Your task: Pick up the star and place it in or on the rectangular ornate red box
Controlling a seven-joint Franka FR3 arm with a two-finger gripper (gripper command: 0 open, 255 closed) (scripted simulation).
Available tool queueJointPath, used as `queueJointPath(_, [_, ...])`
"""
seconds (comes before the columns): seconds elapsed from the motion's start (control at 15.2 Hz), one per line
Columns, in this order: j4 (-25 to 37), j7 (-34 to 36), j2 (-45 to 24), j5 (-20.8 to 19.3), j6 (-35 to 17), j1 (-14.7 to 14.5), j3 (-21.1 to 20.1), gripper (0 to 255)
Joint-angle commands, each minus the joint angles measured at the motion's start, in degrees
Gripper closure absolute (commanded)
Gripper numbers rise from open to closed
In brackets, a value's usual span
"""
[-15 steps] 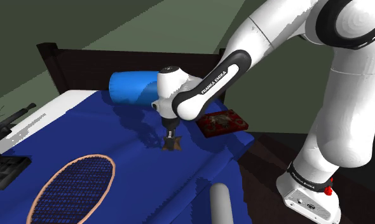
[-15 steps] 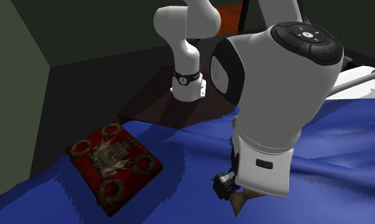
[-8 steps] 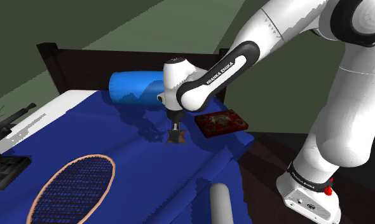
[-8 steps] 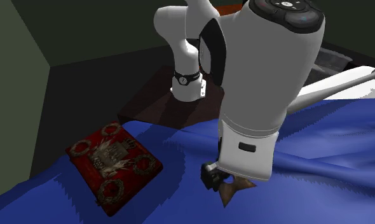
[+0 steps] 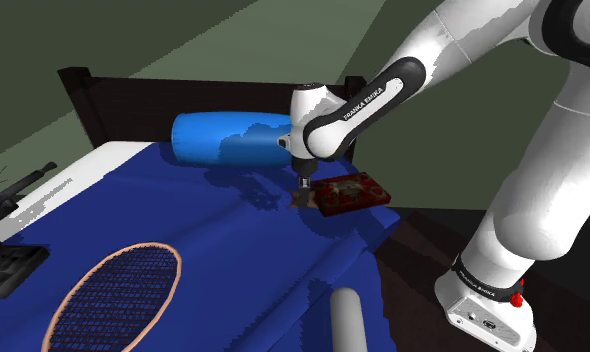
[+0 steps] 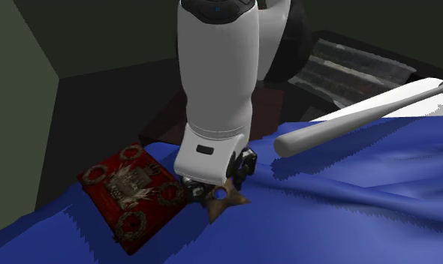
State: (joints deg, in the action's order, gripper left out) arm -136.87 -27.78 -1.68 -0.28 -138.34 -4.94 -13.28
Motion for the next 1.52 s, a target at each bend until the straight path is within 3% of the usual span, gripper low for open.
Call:
queueJointPath(0.0, [-1.4, -3.7, 1.4, 0.5, -0.1, 1.7, 1.5, 255])
queueJointPath(0.53, [-4.6, -16.5, 4.1, 0.9, -0.5, 7.8, 7.9, 255])
queueJointPath(1.12, [-2.9, -30.3, 2.8, 0.4, 0.0, 14.6, 15.3, 255])
queueJointPath(1.45, [-3.8, -30.4, -0.3, 0.6, -4.1, 14.6, 15.3, 255])
